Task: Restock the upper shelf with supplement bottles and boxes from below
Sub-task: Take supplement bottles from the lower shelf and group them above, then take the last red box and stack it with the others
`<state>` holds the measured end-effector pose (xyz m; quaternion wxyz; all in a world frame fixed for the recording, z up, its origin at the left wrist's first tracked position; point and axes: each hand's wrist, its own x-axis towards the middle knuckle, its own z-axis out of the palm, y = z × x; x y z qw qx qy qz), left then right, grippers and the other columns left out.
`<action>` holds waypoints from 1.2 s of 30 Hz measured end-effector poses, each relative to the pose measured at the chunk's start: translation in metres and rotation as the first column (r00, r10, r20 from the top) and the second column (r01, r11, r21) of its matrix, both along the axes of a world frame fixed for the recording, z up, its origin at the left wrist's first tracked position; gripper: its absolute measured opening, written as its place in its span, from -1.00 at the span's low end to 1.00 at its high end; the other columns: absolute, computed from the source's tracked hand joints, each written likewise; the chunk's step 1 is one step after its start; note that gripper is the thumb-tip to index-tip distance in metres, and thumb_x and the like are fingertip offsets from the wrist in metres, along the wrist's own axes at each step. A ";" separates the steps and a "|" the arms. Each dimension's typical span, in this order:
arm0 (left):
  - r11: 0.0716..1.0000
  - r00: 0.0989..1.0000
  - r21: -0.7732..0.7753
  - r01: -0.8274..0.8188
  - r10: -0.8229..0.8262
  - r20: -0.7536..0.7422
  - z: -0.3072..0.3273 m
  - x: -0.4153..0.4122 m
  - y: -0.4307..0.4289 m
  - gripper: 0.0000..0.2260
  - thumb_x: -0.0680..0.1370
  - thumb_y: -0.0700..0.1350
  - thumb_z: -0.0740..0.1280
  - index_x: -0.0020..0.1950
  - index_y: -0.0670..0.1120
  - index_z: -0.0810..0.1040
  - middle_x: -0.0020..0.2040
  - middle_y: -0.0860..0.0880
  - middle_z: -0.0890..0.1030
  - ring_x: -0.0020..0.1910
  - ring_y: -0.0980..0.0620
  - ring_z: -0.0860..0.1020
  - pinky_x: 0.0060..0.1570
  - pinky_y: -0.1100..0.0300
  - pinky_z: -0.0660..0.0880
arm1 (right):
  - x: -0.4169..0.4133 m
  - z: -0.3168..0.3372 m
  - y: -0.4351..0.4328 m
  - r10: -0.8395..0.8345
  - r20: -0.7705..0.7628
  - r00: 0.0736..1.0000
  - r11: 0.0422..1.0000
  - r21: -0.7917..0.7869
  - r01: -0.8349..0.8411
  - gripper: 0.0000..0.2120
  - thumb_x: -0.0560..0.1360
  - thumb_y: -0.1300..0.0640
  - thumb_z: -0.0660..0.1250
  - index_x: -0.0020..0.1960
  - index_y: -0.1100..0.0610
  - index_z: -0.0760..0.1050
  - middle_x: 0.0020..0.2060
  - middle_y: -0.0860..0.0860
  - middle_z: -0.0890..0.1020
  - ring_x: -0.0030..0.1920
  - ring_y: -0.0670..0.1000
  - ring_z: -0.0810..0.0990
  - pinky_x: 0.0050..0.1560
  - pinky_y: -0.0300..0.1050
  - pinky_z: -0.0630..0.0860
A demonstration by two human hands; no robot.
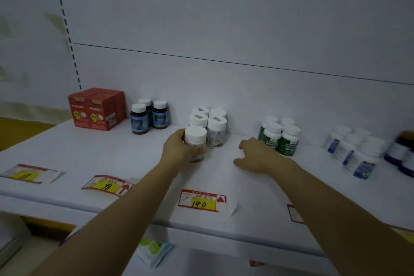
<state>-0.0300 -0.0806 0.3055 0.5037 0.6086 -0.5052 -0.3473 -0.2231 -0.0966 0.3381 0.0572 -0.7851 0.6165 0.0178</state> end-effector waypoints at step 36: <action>0.914 0.507 0.396 0.090 -0.384 0.772 0.045 0.062 0.036 -0.38 0.46 -0.06 0.44 0.43 -0.21 0.30 0.40 -0.18 0.39 0.33 -0.14 0.40 0.28 0.08 0.36 | 0.012 0.019 0.095 -0.208 -0.013 0.978 0.978 -0.024 0.207 -0.52 0.53 0.04 0.27 0.38 0.21 0.33 0.32 0.17 0.43 0.28 0.15 0.45 0.28 0.00 0.44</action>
